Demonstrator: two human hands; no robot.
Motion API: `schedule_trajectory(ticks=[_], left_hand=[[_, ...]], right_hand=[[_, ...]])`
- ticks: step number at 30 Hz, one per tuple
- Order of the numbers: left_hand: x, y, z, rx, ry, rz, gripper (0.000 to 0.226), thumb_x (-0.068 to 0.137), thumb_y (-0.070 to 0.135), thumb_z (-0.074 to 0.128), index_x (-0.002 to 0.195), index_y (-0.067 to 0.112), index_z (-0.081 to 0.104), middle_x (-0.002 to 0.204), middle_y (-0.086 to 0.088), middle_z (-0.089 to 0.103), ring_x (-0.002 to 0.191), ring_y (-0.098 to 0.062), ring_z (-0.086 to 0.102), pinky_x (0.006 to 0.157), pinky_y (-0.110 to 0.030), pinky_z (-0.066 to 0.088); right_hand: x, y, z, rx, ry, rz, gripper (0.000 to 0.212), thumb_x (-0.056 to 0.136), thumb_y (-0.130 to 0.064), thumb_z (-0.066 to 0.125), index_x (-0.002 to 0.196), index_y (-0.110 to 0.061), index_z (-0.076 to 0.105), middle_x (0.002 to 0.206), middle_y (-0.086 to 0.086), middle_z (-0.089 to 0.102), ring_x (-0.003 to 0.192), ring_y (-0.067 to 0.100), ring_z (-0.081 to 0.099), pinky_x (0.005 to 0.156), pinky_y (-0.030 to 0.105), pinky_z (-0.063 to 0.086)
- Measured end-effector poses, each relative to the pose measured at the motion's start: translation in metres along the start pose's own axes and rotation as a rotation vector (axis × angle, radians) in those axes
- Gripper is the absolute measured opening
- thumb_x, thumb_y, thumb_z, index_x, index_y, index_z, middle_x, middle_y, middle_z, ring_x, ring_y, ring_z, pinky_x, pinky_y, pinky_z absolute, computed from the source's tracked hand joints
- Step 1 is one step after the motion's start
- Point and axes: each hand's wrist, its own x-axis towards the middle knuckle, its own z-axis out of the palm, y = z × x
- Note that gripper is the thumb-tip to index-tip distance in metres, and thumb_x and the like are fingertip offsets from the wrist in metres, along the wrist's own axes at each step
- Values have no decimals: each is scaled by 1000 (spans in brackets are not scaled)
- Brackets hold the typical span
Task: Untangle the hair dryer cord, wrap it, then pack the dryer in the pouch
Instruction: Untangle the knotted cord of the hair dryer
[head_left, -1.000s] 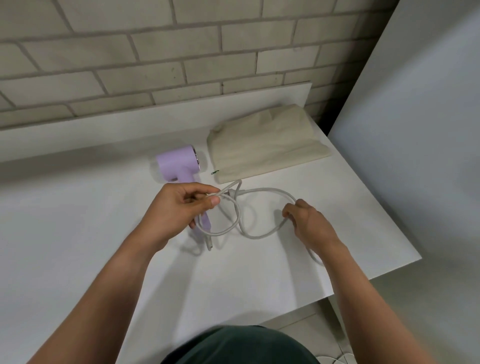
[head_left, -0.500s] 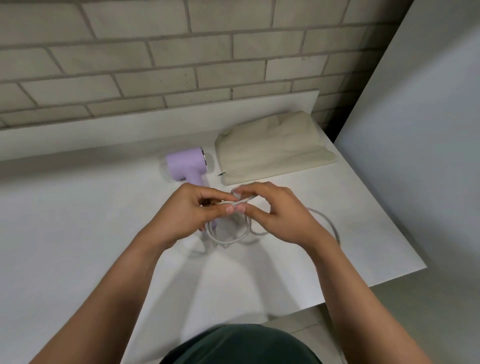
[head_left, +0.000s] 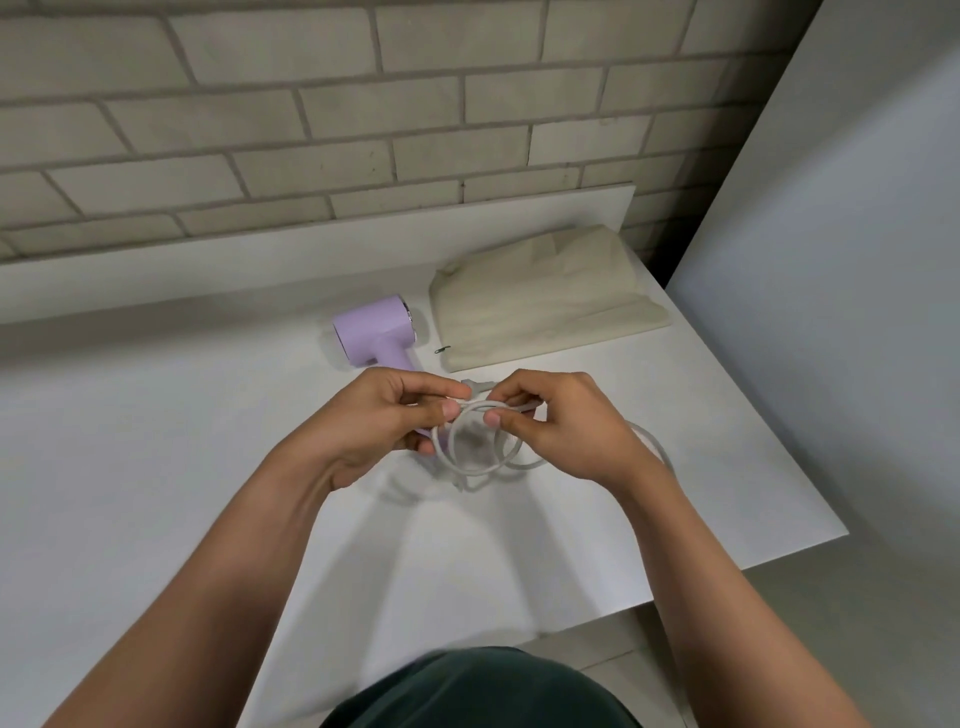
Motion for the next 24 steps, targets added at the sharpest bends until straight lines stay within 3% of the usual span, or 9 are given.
schedule_trajectory(ticks=[3, 7, 8, 10, 13, 15, 17, 21, 24], left_hand=[[5, -4, 5, -30, 89, 48, 22, 96, 3, 68, 113, 15, 76, 89, -5, 69, 78, -14, 61, 63, -23, 54], [10, -10, 8, 288, 240, 208, 27, 101, 9, 62, 114, 29, 76, 87, 8, 70, 60, -10, 61, 67, -21, 52], [10, -11, 8, 423, 211, 240, 30, 102, 11, 59, 118, 31, 74, 92, 7, 69, 57, -6, 61, 65, -18, 51], [10, -11, 8, 668, 115, 292, 33, 104, 14, 55, 126, 34, 70, 100, 6, 64, 68, -2, 61, 66, -12, 47], [12, -10, 7, 854, 21, 354, 28, 100, 30, 62, 126, 37, 71, 88, 9, 60, 78, -4, 56, 67, -14, 39], [12, -10, 8, 855, 36, 406, 21, 99, 37, 61, 107, 31, 79, 78, 6, 63, 75, -9, 58, 66, -23, 46], [11, -8, 7, 825, 124, 458, 29, 96, 43, 57, 95, 26, 80, 75, 8, 68, 74, -11, 61, 68, -38, 51], [10, -8, 6, 798, 314, 507, 20, 101, 38, 61, 98, 29, 78, 63, 27, 60, 65, -1, 56, 58, -33, 45], [9, -11, 4, 778, 426, 496, 25, 100, 46, 55, 97, 32, 76, 58, 17, 60, 58, -2, 56, 57, -36, 50]], right_hand=[[3, 9, 0, 36, 15, 77, 11, 86, -32, 83, 92, -28, 75, 88, -15, 75, 88, 2, 65, 88, 31, 53], [5, 9, -7, 63, -25, 79, 4, 91, -29, 78, 94, -31, 76, 91, -18, 75, 94, 1, 67, 94, 36, 53], [5, 7, -8, 60, -24, 78, 5, 90, -27, 79, 92, -30, 76, 90, -18, 75, 94, 0, 67, 94, 35, 53], [5, 5, -9, 52, -15, 78, 8, 87, -26, 82, 86, -30, 75, 87, -16, 76, 93, 1, 68, 93, 35, 53], [5, 5, -7, 69, 6, 72, 15, 80, -28, 87, 80, -30, 73, 80, -13, 74, 83, 7, 68, 86, 38, 55], [5, 6, -5, 78, 11, 82, 19, 76, -31, 90, 79, -28, 72, 77, -12, 74, 78, 8, 67, 82, 41, 57], [5, 6, -5, 108, 14, 83, 21, 76, -33, 91, 79, -28, 71, 77, -10, 74, 76, 9, 66, 81, 42, 57], [5, 13, -8, 185, 5, 75, 14, 85, -29, 85, 87, -30, 72, 88, -8, 76, 90, 9, 70, 91, 37, 54], [4, 11, -13, 254, -35, 96, 11, 88, -22, 83, 93, -23, 73, 89, -3, 77, 93, 7, 71, 88, 23, 51]])
